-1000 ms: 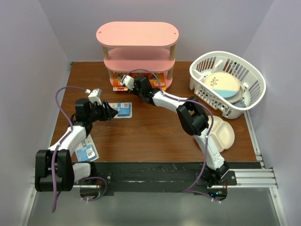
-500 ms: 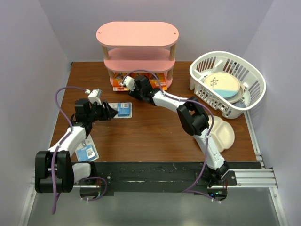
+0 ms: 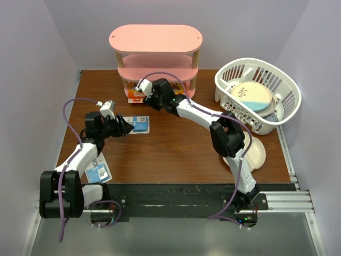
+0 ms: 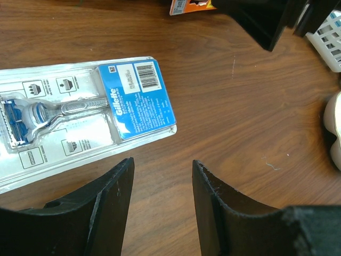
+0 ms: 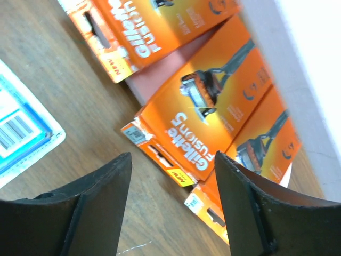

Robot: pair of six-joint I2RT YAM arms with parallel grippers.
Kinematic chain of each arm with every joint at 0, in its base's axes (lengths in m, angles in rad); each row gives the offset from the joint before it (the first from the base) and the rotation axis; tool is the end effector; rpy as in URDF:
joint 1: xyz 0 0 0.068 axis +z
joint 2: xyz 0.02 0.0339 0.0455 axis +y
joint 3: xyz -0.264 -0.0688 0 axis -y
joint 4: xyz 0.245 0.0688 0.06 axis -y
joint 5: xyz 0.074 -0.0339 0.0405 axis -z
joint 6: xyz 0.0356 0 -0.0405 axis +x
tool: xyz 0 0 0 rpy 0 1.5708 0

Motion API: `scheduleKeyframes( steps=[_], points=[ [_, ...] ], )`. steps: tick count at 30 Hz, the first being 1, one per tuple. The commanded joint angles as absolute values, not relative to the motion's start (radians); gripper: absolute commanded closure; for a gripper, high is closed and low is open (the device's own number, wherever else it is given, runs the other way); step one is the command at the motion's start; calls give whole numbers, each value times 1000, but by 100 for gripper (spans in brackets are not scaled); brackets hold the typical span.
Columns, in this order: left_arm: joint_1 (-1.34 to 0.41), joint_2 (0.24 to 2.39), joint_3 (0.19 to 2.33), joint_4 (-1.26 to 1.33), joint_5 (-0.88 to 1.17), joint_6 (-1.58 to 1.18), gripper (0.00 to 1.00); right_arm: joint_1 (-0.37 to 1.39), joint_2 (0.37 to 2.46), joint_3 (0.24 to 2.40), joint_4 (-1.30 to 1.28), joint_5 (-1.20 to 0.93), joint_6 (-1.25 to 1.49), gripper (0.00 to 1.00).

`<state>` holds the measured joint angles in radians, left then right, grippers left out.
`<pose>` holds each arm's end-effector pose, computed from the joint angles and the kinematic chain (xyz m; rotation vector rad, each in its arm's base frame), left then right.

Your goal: Place and organize the shaving razors onto the shelf

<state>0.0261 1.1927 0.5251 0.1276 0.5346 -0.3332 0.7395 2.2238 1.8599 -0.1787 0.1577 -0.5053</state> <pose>0.2422 -0.0118 0.2005 -0.0544 2.1137 -0.7465 0.3910 0.3491 0.2357 -1.1503 1.7642 -0.0263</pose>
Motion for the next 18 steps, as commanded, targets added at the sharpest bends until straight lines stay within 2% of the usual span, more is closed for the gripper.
scheduleKeyframes(
  steps=[1,18],
  points=[
    [32,1197,540,169,555,-336,48,742,2235,1848,-183,141,-557,34],
    [32,1212,522,181,543,-331,48,710,2358,1930,-187,132,-620,37]
  ],
)
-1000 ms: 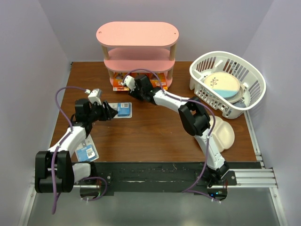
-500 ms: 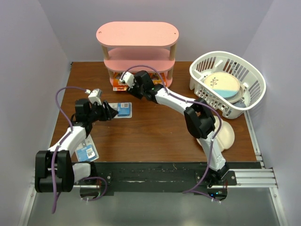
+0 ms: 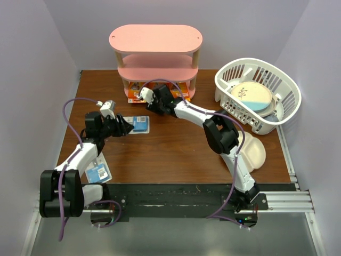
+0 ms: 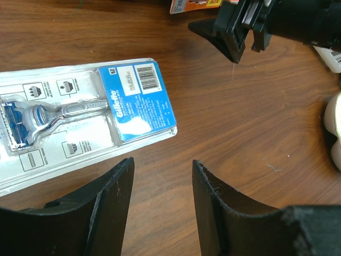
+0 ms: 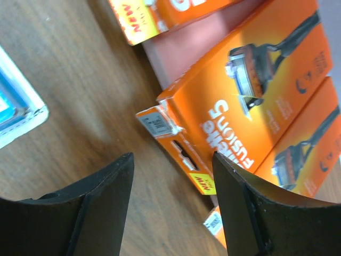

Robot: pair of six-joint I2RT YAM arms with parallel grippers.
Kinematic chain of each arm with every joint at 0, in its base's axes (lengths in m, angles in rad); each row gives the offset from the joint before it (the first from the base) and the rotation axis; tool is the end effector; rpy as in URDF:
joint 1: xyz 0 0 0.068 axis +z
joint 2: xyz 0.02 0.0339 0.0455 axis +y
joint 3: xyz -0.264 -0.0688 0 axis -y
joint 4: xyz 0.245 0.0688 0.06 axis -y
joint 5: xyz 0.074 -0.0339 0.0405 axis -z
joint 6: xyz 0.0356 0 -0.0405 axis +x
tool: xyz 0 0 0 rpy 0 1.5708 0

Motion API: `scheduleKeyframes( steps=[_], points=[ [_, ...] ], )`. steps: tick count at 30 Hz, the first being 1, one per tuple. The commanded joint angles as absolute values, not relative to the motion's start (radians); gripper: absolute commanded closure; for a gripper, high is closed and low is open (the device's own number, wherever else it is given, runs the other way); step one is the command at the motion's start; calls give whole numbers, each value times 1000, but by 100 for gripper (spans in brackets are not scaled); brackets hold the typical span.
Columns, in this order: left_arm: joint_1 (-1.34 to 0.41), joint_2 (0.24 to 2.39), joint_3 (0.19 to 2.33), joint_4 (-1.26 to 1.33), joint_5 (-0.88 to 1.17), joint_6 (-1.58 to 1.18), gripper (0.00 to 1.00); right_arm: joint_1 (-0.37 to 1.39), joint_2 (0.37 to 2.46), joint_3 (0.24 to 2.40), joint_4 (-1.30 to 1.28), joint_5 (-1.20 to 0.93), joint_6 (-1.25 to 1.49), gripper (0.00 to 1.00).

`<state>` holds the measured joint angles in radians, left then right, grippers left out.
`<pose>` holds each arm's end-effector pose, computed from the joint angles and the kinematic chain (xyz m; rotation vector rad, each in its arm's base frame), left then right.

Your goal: Place and organize the shaving razors onto the shelf

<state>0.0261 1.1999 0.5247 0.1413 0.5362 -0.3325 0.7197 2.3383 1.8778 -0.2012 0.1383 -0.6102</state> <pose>0.2435 -0.0118 0.2000 -0.0503 2.1078 -0.7469 0.4060 0.3494 0.1812 -1.3139 1.7978 -0.0944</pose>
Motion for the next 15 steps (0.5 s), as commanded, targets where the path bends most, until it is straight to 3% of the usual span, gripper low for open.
scheduleKeyframes(
  steps=[1,15],
  points=[
    [32,1213,523,181,543,-331,48,710,2362,1933,-187,129,-621,38],
    [34,1216,534,170,540,-325,48,712,2413,1988,-222,104,-503,51]
  ],
)
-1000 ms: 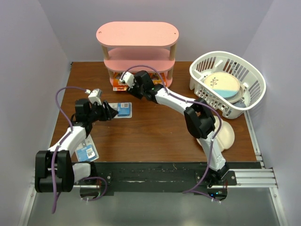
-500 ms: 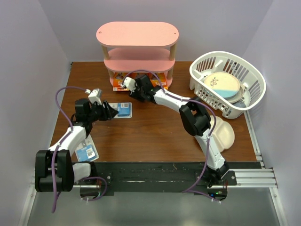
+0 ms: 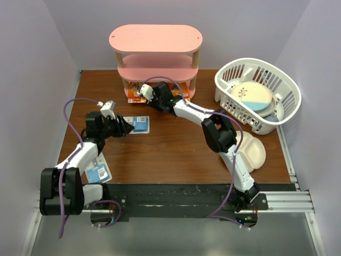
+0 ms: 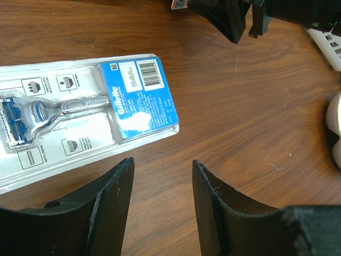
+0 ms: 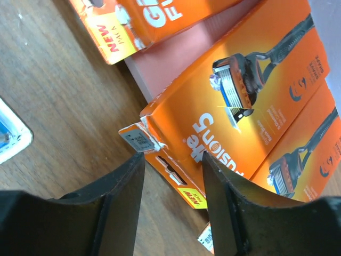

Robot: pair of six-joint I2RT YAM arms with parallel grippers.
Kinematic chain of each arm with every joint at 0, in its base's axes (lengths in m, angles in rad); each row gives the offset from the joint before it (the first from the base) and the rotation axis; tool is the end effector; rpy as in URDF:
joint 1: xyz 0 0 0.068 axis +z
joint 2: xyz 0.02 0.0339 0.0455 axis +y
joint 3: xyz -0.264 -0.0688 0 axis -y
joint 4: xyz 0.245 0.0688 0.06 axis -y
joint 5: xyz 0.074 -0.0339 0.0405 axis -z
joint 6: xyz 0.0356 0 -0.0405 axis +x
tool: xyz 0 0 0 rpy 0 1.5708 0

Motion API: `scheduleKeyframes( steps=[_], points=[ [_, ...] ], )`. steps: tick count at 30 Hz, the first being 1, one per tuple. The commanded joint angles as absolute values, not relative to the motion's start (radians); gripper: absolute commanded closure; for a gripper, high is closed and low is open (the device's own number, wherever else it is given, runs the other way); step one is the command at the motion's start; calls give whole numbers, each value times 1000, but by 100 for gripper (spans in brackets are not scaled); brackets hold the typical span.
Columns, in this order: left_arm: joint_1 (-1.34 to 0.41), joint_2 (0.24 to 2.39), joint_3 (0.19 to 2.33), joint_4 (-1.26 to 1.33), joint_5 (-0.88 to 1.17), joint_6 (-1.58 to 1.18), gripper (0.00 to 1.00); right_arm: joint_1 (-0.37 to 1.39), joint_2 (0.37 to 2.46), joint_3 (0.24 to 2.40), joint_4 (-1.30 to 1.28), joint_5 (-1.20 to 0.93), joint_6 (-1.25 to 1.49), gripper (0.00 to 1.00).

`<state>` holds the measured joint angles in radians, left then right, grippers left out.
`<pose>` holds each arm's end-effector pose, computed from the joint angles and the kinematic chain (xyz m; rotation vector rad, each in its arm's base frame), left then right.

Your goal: Place and organize the shaving razors onto the shelf

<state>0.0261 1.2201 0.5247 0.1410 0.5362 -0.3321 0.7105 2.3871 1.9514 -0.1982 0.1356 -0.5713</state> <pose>0.2452 -0.0118 0.1955 -0.0580 2.1270 -0.7496 0.4184 0.3537 0.1806 -1.2534 1.8066 -0.0715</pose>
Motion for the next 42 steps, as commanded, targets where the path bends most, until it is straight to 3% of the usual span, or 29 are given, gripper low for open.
scheduleKeyframes(
  steps=[1,36,40,42],
  points=[
    [32,1213,532,169,538,-324,48,712,2411,1990,-224,106,-494,52],
    [35,1173,523,149,532,-327,48,747,2390,1988,-199,112,-505,54],
    [34,1170,528,149,534,-330,48,752,2287,1962,-167,132,-505,31],
    [37,1170,529,155,535,-334,48,762,2221,1960,-176,106,-505,27]
  ],
)
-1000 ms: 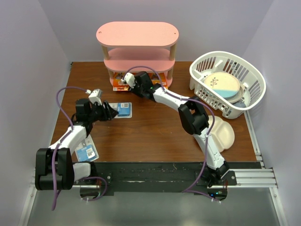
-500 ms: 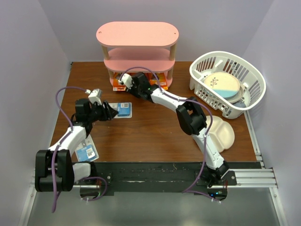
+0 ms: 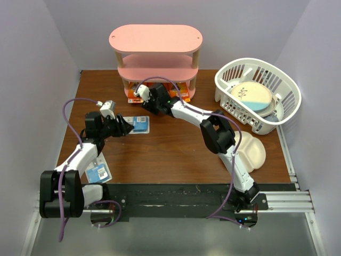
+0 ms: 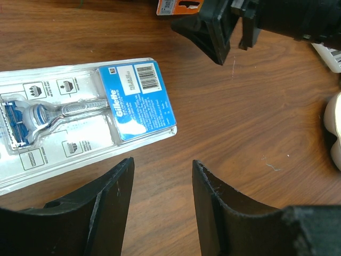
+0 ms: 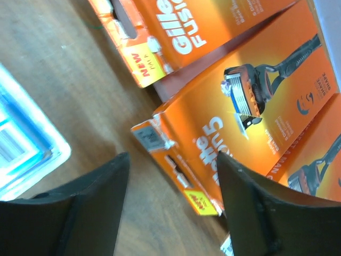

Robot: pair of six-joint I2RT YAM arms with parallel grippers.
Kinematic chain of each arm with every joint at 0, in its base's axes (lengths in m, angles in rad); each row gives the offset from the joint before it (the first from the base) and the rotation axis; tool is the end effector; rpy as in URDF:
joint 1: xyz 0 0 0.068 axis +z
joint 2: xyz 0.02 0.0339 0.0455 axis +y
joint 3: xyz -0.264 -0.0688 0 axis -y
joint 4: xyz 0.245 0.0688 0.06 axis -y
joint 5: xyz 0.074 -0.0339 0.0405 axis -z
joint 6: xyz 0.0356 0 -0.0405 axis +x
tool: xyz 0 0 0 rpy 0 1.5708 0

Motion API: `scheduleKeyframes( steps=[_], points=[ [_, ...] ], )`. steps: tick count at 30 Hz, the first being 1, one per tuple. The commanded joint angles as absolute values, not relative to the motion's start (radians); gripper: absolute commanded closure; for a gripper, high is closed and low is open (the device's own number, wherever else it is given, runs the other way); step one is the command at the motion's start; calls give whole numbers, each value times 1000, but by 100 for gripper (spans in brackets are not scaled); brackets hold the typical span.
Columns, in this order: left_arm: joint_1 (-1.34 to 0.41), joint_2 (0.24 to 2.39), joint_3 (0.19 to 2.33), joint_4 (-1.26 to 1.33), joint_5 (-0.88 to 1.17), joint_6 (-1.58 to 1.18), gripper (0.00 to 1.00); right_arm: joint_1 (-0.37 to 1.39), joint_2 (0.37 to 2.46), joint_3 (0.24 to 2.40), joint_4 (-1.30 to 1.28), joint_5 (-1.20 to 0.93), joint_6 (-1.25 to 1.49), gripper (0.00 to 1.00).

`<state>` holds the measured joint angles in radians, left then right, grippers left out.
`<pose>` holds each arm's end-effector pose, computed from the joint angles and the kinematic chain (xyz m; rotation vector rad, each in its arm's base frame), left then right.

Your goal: Place and organize the shaving razors onto the shelf

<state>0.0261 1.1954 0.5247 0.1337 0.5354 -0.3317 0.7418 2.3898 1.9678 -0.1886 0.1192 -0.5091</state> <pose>0.2427 -0.0118 0.2003 -0.0511 2.1107 -0.7460 0.4087 0.3688 0.1855 -1.2188 1.8032 0.0026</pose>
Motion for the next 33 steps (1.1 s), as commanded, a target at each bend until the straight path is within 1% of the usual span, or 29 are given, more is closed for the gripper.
scheduleKeyframes(
  steps=[1,5,8,9,10,13,14,21,25,28,33],
  points=[
    [37,1175,529,159,535,-336,47,764,2203,1960,-193,100,-496,27],
    [40,1187,531,181,540,-357,47,773,2134,1941,-267,16,-430,22],
    [44,1195,545,180,538,-388,46,772,2091,1861,-305,-141,-417,19],
    [49,1198,555,170,523,-405,45,773,2077,1836,-314,-184,-417,16],
    [64,1207,557,141,519,-423,44,772,2074,1809,-351,-280,-419,15],
    [97,1198,558,69,485,-478,42,772,2085,1783,-408,-444,-445,10],
    [103,1195,552,54,471,-501,42,772,2094,1786,-411,-468,-446,1],
    [149,1143,538,-50,361,-558,38,776,2236,1946,-403,-514,-425,1],
    [173,1132,529,-61,356,-545,37,792,2310,2017,-413,-535,-472,1],
    [184,1135,548,-72,382,-502,36,802,2356,2043,-410,-545,-491,1],
    [184,1178,679,-158,431,-304,36,813,2433,2089,-396,-520,-492,1]
  ],
)
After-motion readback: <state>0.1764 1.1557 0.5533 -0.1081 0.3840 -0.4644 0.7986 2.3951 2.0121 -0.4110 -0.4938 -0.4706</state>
